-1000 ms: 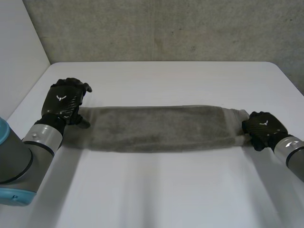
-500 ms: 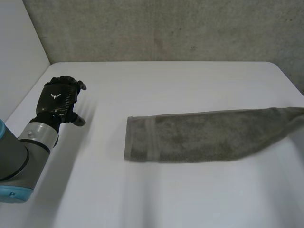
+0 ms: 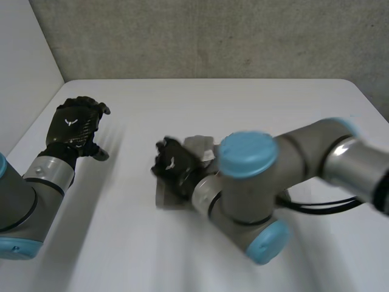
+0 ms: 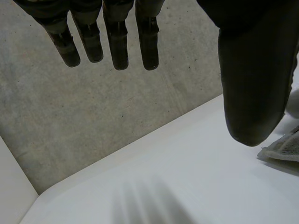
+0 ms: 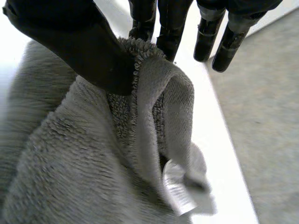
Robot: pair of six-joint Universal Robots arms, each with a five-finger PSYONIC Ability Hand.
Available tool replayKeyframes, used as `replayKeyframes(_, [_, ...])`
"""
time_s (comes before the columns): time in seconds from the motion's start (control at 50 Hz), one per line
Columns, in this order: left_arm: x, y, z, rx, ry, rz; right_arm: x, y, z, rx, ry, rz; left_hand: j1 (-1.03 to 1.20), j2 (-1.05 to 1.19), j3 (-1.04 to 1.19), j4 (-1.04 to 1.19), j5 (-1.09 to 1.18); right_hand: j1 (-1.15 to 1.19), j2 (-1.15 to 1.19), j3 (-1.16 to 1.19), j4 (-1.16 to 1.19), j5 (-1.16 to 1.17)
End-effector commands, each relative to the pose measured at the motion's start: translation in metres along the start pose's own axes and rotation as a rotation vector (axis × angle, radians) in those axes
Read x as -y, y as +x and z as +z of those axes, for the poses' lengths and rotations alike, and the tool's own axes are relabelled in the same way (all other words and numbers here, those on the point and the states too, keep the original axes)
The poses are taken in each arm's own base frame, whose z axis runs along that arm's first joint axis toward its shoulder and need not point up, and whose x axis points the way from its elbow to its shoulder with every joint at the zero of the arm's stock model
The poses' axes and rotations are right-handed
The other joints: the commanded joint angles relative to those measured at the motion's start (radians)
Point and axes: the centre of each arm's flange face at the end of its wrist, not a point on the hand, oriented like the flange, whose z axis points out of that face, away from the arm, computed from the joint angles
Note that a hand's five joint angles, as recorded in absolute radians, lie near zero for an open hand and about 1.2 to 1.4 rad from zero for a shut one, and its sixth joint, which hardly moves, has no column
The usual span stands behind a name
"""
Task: Fold the towel.
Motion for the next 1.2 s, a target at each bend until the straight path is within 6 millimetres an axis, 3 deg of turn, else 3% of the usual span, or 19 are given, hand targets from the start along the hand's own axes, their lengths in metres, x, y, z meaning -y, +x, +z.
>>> replayKeyframes(0.02, [0.000, 0.000, 0.000, -0.001, 0.005, 0.001, -0.009, -0.011, 0.005, 0.004, -0.034, -0.020, -0.066, -0.043, -0.052, -0.059, -0.004, -0.642, -0.638, -0.044, -0.076, -0.657])
replayKeyframes(0.04, [0.001, 0.000, 0.001, -0.001, 0.006, 0.001, -0.009, -0.011, 0.005, 0.004, -0.034, -0.020, -0.066, -0.043, -0.052, -0.059, -0.004, -0.646, -0.641, -0.044, -0.076, -0.661])
replayKeyframes(0.06, [0.001, 0.000, 0.001, -0.001, 0.006, 0.001, -0.009, -0.007, 0.004, -0.008, -0.031, -0.001, -0.066, -0.043, -0.052, -0.059, -0.004, -1.138, -1.133, -0.044, -0.076, -1.153])
replayKeyframes(0.16, [-0.001, 0.000, 0.001, 0.000, 0.003, 0.002, 0.006, 0.010, -0.010, -0.052, 0.002, 0.073, -0.069, -0.046, -0.052, -0.059, -0.007, -1.138, -1.133, -0.044, -0.076, -1.153])
replayKeyframes(0.22, [0.000, 0.003, -0.001, -0.010, 0.003, 0.001, 0.017, 0.024, -0.027, -0.079, 0.020, 0.145, -0.069, -0.046, -0.052, -0.059, -0.007, -1.138, -1.133, -0.044, -0.076, -1.153])
replayKeyframes(0.26, [0.000, 0.006, -0.002, -0.020, 0.001, 0.001, 0.007, 0.059, -0.048, -0.158, 0.002, 0.249, -0.071, -0.049, -0.052, -0.059, -0.010, -1.138, -1.133, -0.044, -0.076, -1.153])
replayKeyframes(0.32, [0.001, 0.013, -0.006, -0.043, 0.003, 0.004, 0.000, 0.072, -0.059, -0.190, -0.017, 0.299, -0.069, -0.046, -0.052, -0.059, -0.007, -1.138, -1.133, -0.044, -0.076, -1.153])
replayKeyframes(0.42, [0.011, 0.033, -0.013, -0.105, 0.033, 0.008, -0.034, 0.093, -0.100, -0.235, -0.072, 0.423, -0.066, -0.043, -0.052, -0.059, -0.004, -1.138, -1.133, -0.044, -0.076, -1.153])
replayKeyframes(0.44, [0.014, 0.041, -0.016, -0.127, 0.041, 0.008, -0.034, 0.094, -0.100, -0.235, -0.072, 0.423, -0.066, -0.043, -0.052, -0.059, -0.004, -1.138, -1.133, -0.044, -0.076, -1.153])
replayKeyframes(0.48, [0.016, 0.047, -0.018, -0.146, 0.050, 0.009, -0.059, 0.097, -0.117, -0.251, -0.117, 0.461, -0.066, -0.043, -0.052, -0.059, -0.004, -1.138, -1.133, -0.044, -0.076, -1.153])
replayKeyframes(0.52, [0.018, 0.055, -0.021, -0.168, 0.054, 0.008, -0.070, 0.096, -0.124, -0.252, -0.134, 0.478, -0.066, -0.043, -0.052, -0.059, -0.004, -1.138, -1.133, -0.044, -0.076, -1.153])
replayKeyframes(0.66, [0.023, 0.091, -0.033, -0.275, 0.074, 0.008, -0.111, 0.090, -0.138, -0.232, -0.155, 0.544, -0.060, -0.037, -0.052, -0.059, 0.002, -1.122, -1.117, -0.044, -0.076, -1.136])
replayKeyframes(0.7, [0.023, 0.091, -0.033, -0.275, 0.074, 0.008, -0.121, 0.090, -0.141, -0.213, -0.139, 0.556, -0.060, -0.037, -0.052, -0.059, 0.002, -0.967, -0.962, -0.044, -0.076, -0.982])
replayKeyframes(0.76, [0.013, 0.108, -0.035, -0.319, 0.051, 0.006, -0.134, 0.089, -0.141, -0.195, -0.142, 0.575, -0.054, -0.031, -0.052, -0.059, 0.008, -0.838, -0.833, -0.044, -0.076, -0.852])
replayKeyframes(0.92, [0.005, 0.106, -0.035, -0.313, 0.024, 0.004, -0.169, 0.081, -0.134, -0.178, -0.201, 0.552, -0.057, -0.034, -0.052, -0.059, 0.005, -0.646, -0.642, -0.044, -0.076, -0.661])
replayKeyframes(1.2, [-0.003, 0.099, -0.038, -0.297, -0.016, -0.003, -0.188, 0.078, -0.130, -0.170, -0.246, 0.548, -0.057, -0.034, -0.052, -0.059, 0.005, -0.555, -0.551, -0.044, -0.076, -0.570])
